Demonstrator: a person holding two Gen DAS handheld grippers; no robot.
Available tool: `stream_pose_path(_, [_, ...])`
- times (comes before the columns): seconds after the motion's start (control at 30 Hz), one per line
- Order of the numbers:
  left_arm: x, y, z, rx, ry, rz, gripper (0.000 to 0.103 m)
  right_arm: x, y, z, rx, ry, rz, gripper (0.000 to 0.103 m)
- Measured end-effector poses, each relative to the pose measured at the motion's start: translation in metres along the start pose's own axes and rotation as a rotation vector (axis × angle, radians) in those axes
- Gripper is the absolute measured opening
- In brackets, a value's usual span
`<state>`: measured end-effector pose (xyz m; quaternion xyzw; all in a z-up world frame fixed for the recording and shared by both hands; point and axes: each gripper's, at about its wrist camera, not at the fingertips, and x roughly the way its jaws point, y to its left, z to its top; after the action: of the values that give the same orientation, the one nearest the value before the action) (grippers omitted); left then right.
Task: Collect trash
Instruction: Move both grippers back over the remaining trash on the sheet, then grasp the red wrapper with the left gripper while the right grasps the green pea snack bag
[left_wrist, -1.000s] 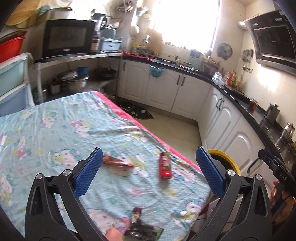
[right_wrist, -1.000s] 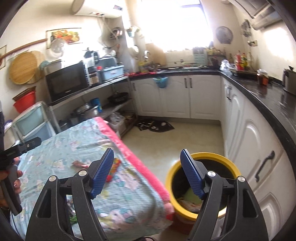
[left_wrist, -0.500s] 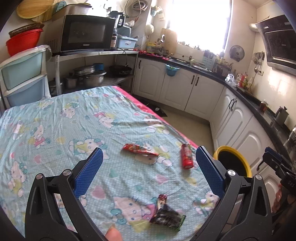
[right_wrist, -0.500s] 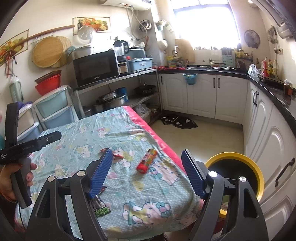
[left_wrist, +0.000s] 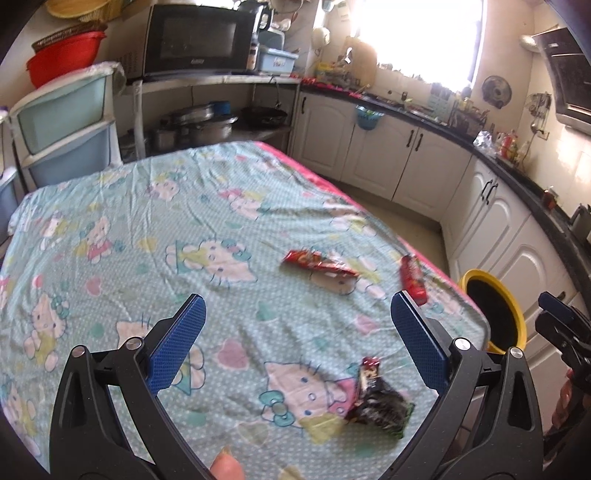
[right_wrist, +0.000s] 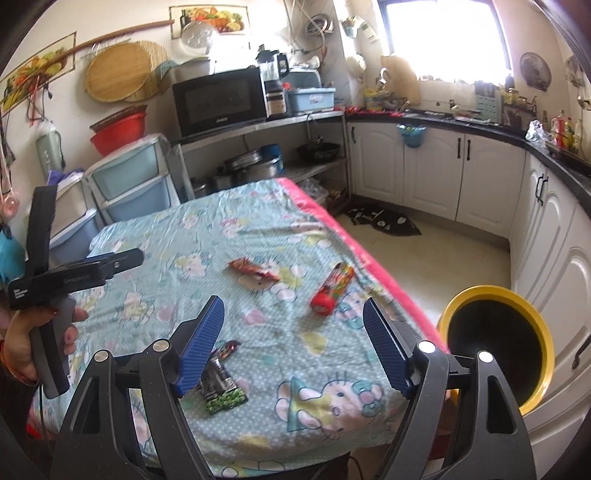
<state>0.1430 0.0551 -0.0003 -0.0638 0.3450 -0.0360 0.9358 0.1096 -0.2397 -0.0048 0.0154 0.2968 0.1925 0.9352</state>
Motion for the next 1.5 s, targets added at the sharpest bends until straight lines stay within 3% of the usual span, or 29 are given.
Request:
stream_pose_path(0.23, [0.031, 0.009, -0.012, -0.018, 0.067, 0.009, 0.092, 0.021, 0.013, -0.015, -0.032, 0.064, 0.039, 0.075])
stream_pose_path(0.57, [0.091, 0.006, -0.006, -0.106, 0.165, -0.073, 0.092, 0.058, 0.04, -0.045, -0.108, 0.198, 0.126, 0.075])
stream_pose_path(0.93, [0.16, -0.002, 0.01, -0.218, 0.273, -0.168, 0.075, 0.099, 0.07, -0.075, -0.173, 0.324, 0.202, 0.075])
stream_pose_path(1.2, [0.192, 0.007, 0.023, -0.379, 0.303, -0.226, 0.07, 0.118, 0.07, -0.083, -0.182, 0.381, 0.223, 0.057])
stream_pose_path(1.37, [0.206, 0.014, 0.03, -0.433, 0.309, -0.2, 0.058, 0.119, 0.065, -0.085, -0.182, 0.382, 0.236, 0.053])
stream_pose_path(1.5, [0.213, 0.016, 0.032, -0.413, 0.316, -0.15, 0.035, 0.118, 0.065, -0.085, -0.194, 0.386, 0.247, 0.047])
